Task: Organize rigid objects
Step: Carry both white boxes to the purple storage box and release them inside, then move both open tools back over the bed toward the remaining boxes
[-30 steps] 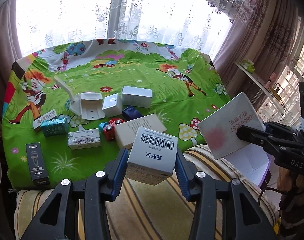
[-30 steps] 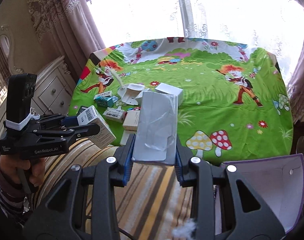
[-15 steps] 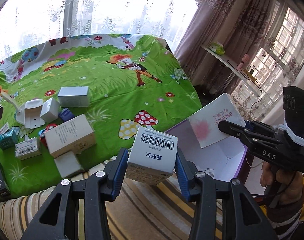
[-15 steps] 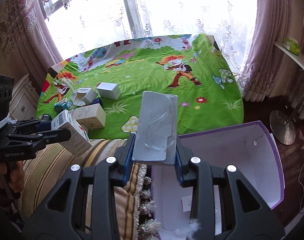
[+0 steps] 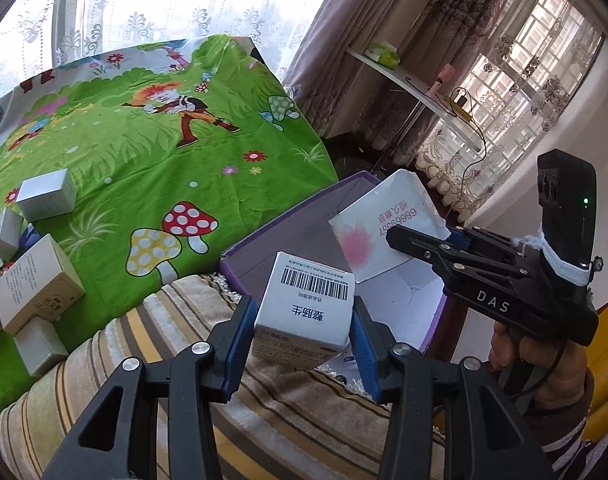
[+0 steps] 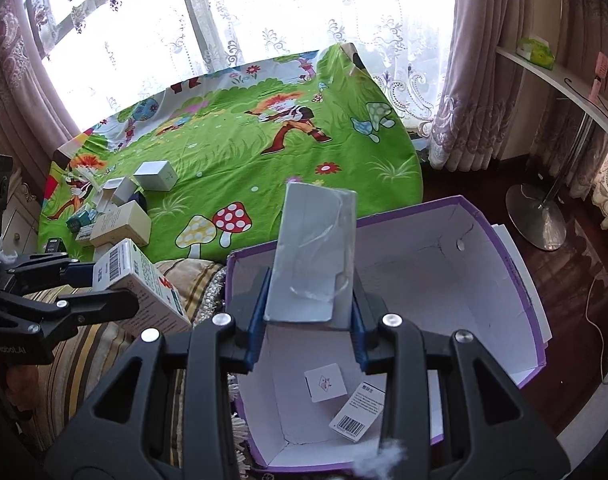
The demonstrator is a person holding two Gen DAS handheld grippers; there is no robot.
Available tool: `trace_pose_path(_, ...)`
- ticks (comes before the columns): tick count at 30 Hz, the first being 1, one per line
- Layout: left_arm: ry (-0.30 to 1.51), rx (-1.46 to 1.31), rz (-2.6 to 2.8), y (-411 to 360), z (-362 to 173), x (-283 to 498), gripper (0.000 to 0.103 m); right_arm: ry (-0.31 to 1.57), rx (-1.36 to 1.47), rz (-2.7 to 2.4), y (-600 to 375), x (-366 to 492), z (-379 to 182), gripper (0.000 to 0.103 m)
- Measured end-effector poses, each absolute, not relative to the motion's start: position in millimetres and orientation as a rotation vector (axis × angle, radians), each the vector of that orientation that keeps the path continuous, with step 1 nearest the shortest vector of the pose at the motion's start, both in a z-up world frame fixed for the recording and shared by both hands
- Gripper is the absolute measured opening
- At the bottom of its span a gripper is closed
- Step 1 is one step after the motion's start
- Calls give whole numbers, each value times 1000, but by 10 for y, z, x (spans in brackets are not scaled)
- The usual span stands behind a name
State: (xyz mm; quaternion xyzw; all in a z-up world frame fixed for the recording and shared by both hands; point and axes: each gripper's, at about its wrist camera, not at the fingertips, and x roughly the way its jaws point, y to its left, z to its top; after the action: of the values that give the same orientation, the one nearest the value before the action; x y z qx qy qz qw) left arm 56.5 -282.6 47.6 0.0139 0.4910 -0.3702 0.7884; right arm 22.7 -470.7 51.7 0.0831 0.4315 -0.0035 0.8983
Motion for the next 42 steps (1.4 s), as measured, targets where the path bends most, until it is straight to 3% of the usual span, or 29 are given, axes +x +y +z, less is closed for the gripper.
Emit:
trace_pose_path(9,1099,17,-828,-3016,372,612,49,908,186,-35,-4782,212,473,42)
trace_pose_path(14,1115,-3,-816,-2995,335,641,56,903,183,-47,-4795,207,475,65)
trace_pose_path(27,1110,-53,-773,-2806,341,687,57,921,172,-24,-4716,231,470,66)
trace_pose_path(33,1029,-13,-683,-2642,463,674,66,928,152,-2,-4591,250,493,66)
trace_pose_path(42,868,70,-585,-2365,677,544,67,937,86,45,-4271,317,561,66)
